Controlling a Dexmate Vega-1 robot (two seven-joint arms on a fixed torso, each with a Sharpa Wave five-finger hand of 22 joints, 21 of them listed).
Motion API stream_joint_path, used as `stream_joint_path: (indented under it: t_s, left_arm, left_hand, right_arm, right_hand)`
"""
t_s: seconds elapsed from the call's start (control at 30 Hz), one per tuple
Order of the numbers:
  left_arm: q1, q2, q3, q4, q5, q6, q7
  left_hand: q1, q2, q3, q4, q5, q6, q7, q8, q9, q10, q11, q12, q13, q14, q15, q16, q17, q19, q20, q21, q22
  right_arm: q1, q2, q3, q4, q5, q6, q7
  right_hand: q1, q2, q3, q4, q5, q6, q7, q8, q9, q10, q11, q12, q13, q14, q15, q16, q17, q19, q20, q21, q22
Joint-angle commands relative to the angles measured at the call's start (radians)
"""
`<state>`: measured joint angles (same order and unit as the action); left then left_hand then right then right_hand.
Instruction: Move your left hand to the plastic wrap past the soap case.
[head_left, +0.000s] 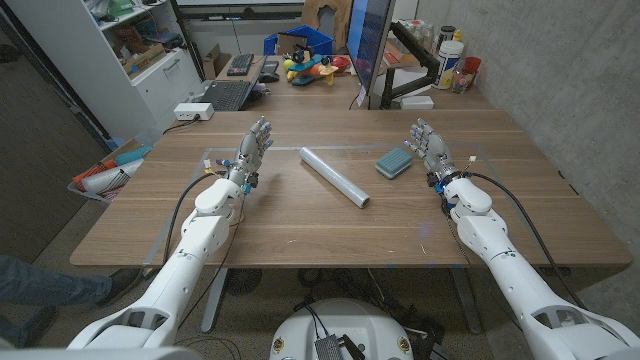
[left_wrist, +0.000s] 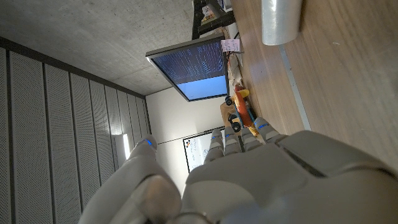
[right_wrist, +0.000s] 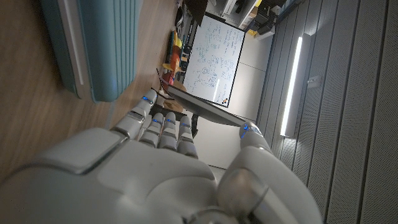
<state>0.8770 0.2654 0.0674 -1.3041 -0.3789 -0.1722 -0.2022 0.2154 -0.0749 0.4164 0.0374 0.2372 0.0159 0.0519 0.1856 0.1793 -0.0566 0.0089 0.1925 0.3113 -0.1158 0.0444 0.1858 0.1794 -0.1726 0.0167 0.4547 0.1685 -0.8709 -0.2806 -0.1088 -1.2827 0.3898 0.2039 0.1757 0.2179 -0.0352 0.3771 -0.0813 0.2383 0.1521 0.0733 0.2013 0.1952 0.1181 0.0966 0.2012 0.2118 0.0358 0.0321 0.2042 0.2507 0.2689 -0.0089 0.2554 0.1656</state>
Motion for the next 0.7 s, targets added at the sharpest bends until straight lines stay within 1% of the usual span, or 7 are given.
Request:
stream_joint_path:
  t_s: [0.03,0.13,0.27,0.43,0.7]
  left_arm:
    - [0.015,-0.086,-0.107,-0.024,0.112,0.046,-0.069]
    - [0.017,-0.098,-0.119,-0.028,0.124,0.052,-0.078]
    - [0.022,-0.111,-0.133,-0.038,0.138,0.057,-0.084]
    - [0.039,-0.122,-0.144,-0.070,0.158,0.050,-0.089]
    - [0.048,-0.134,-0.157,-0.096,0.175,0.048,-0.098]
  left_hand:
    - [0.006,0.004,0.007,-0.001,0.008,0.004,0.007,0.005,0.002,-0.009,0.000,0.005,0.000,-0.007,-0.003,0.005,0.004,-0.080,0.010,-0.003,0.003]
    - [0.006,0.004,0.007,-0.002,0.008,0.005,0.007,0.005,0.002,-0.009,-0.001,0.005,-0.001,-0.007,-0.003,0.005,0.004,-0.080,0.012,-0.005,0.003]
    - [0.006,0.005,0.007,-0.002,0.008,0.006,0.006,0.005,0.002,-0.008,-0.001,0.006,-0.003,-0.006,-0.002,0.006,0.004,-0.079,0.012,-0.006,0.003]
    - [0.006,0.006,0.007,-0.003,0.009,0.006,0.006,0.005,0.002,-0.008,0.000,0.006,-0.006,-0.005,-0.002,0.006,0.003,-0.079,0.013,-0.008,0.003]
    - [0.005,0.008,0.007,-0.003,0.009,0.007,0.005,0.005,0.002,-0.008,0.000,0.007,-0.009,-0.005,-0.001,0.006,0.003,-0.078,0.013,-0.011,0.003]
  right_arm:
    - [0.001,0.097,0.104,0.007,-0.105,-0.036,0.063]
    - [0.001,0.101,0.108,0.001,-0.147,-0.038,0.052]
    - [0.004,0.116,0.124,0.008,-0.161,-0.035,0.059]
    - [0.005,0.126,0.138,0.010,-0.178,-0.038,0.067]
    - [0.006,0.139,0.152,0.012,-0.196,-0.035,0.079]
  right_hand:
    - [0.006,0.003,0.008,-0.001,0.006,0.012,0.000,0.004,0.002,0.004,0.000,0.006,0.000,0.004,0.003,0.005,-0.001,0.011,-0.003,-0.004,0.003]
    - [0.005,0.004,0.008,-0.001,0.007,0.013,-0.001,0.004,0.001,0.004,-0.001,0.006,0.000,0.005,0.003,0.005,-0.001,0.011,-0.003,-0.005,0.003]
    - [0.005,0.004,0.008,-0.001,0.007,0.013,-0.001,0.004,0.001,0.003,-0.001,0.005,-0.001,0.005,0.002,0.005,-0.002,0.012,-0.003,-0.007,0.003]
    - [0.005,0.006,0.008,-0.001,0.007,0.014,-0.002,0.004,0.001,0.003,-0.002,0.005,-0.002,0.005,0.001,0.004,-0.003,0.013,-0.003,-0.009,0.003]
    - [0.004,0.008,0.009,-0.001,0.008,0.016,-0.003,0.004,0.000,0.003,-0.002,0.004,-0.003,0.007,0.001,0.004,-0.006,0.015,-0.003,-0.011,0.003]
